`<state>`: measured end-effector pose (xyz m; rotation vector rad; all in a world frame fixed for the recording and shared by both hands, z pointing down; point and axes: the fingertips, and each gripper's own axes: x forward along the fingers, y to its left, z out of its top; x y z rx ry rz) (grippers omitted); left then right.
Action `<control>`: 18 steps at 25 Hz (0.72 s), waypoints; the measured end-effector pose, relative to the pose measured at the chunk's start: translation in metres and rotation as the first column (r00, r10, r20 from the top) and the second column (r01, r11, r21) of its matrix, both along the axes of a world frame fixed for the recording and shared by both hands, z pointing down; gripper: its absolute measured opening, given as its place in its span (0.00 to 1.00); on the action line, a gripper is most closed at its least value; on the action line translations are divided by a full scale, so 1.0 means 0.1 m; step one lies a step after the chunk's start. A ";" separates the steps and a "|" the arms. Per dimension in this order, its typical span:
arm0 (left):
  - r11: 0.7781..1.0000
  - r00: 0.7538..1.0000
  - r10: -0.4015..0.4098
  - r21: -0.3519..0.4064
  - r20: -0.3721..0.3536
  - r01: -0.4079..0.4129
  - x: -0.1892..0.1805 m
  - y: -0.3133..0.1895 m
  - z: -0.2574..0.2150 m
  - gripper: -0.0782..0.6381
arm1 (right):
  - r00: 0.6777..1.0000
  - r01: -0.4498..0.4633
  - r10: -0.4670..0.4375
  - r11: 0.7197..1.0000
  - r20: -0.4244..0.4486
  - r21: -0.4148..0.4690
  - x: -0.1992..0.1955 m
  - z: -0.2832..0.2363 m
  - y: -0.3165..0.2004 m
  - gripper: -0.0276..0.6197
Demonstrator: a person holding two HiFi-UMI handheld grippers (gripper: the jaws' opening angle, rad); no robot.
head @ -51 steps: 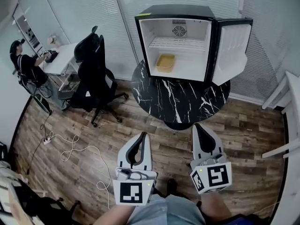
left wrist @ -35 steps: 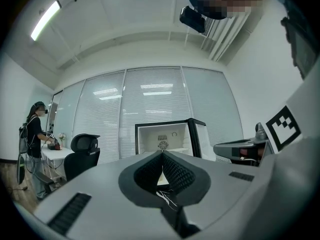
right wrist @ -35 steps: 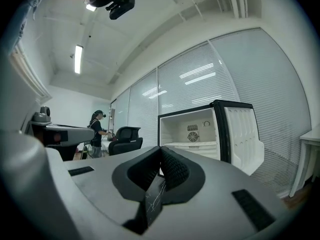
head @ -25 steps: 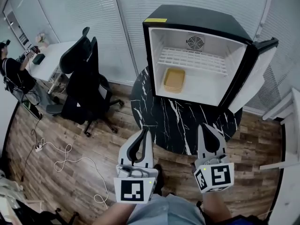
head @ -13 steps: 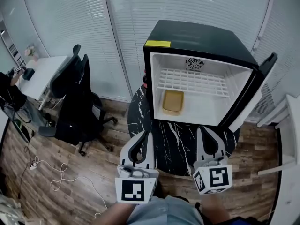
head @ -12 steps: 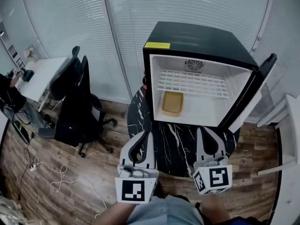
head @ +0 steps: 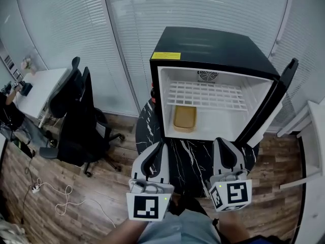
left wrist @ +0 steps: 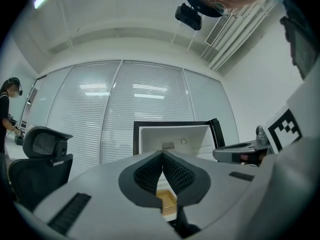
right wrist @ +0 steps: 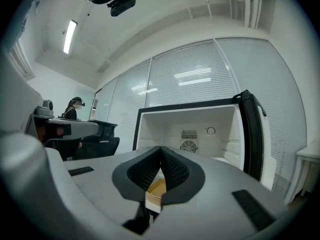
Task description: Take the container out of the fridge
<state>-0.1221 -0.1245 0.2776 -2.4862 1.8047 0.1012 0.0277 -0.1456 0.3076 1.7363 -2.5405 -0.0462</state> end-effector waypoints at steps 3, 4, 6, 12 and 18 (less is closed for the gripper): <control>1.000 1.000 0.000 -0.012 0.013 0.000 0.02 -0.08 0.05 0.13 | 1.000 0.009 -0.009 1.000 -0.001 -0.004 -0.01 0.03 -0.09 0.06; 1.000 1.000 -0.001 -0.013 0.011 0.002 0.02 -0.12 0.05 0.13 | 1.000 0.012 -0.012 1.000 -0.001 -0.005 -0.02 0.03 -0.14 0.06; 1.000 1.000 -0.001 -0.006 0.013 0.001 0.04 -0.22 0.03 0.13 | 1.000 0.016 -0.016 1.000 -0.001 -0.005 -0.02 0.02 -0.25 0.06; 1.000 1.000 -0.003 -0.031 0.028 0.003 0.08 -0.51 0.11 0.13 | 1.000 0.022 -0.021 1.000 0.002 -0.022 0.02 0.07 -0.58 0.06; 0.997 1.000 0.005 -0.083 0.030 -0.003 0.15 -0.75 0.36 0.13 | 1.000 0.024 -0.024 0.997 0.003 -0.073 0.06 0.30 -0.84 0.06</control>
